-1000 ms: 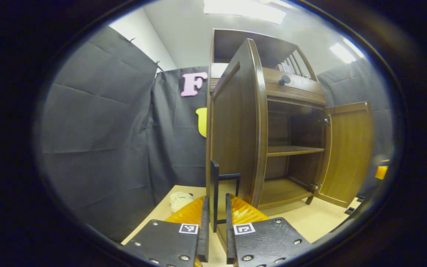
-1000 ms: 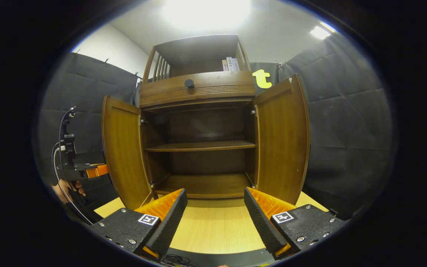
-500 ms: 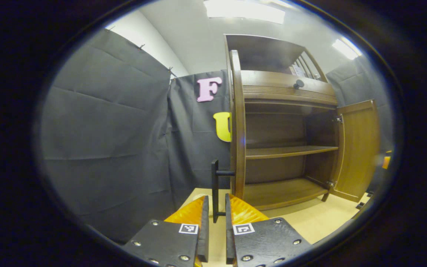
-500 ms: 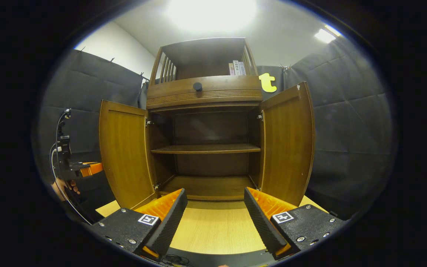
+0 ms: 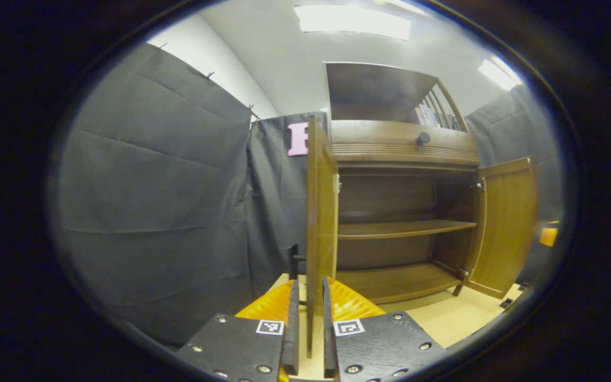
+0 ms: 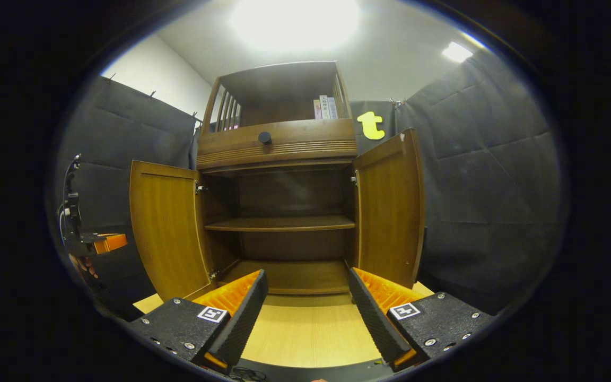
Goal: Open the right door of the double-door shoe cabinet with the right hand, and open the left door with the left hand.
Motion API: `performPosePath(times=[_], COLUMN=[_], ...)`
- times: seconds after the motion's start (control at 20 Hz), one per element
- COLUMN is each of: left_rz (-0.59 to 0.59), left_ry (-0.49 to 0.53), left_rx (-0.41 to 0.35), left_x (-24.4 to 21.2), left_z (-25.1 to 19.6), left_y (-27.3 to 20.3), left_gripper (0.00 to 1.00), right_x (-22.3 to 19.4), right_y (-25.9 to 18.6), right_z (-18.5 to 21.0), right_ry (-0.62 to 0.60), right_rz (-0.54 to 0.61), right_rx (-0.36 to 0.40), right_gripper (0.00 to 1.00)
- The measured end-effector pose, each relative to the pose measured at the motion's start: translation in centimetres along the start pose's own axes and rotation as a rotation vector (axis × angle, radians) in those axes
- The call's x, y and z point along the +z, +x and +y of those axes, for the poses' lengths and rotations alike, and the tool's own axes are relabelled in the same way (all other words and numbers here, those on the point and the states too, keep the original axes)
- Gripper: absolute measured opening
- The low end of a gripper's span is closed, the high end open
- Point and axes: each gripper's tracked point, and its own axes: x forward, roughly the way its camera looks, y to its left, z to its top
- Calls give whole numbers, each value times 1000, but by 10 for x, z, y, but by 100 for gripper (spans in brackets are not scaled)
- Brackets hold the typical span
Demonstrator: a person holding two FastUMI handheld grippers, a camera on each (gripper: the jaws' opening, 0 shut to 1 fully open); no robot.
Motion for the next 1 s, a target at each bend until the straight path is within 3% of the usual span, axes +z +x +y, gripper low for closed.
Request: performPosePath(times=[0.4,0.55,0.6,0.7,0.8,0.85,0.9,1.0], left_rz=[-18,-23,-22,-23,-13,-6,2,9], left_ry=[-8,9,10,19,23,18,16,14], left_rx=[-58,-56,-55,-52,-41,-44,-44,-36], left_x=[23,28,26,21,13,7,3,-1], left_z=[-90,-106,-109,-115,-118,-120,-122,-122], left_y=[-61,-81,-87,-97,-105,-108,-112,-118], left_gripper=[24,24,14,19,19,14,24,19], right_x=[2,0,-1,-4,-8,-9,-11,-13], right_y=[-27,-34,-36,-40,-43,-44,-44,-46], right_z=[-29,-33,-34,-35,-36,-35,-35,-33], right_ry=[21,30,31,38,50,54,57,56], right_rz=[-5,-12,-9,-8,-6,-5,-3,1], right_rx=[-10,-14,-17,-22,-28,-30,-30,-26], right_gripper=[95,95,95,95,95,92,92,95])
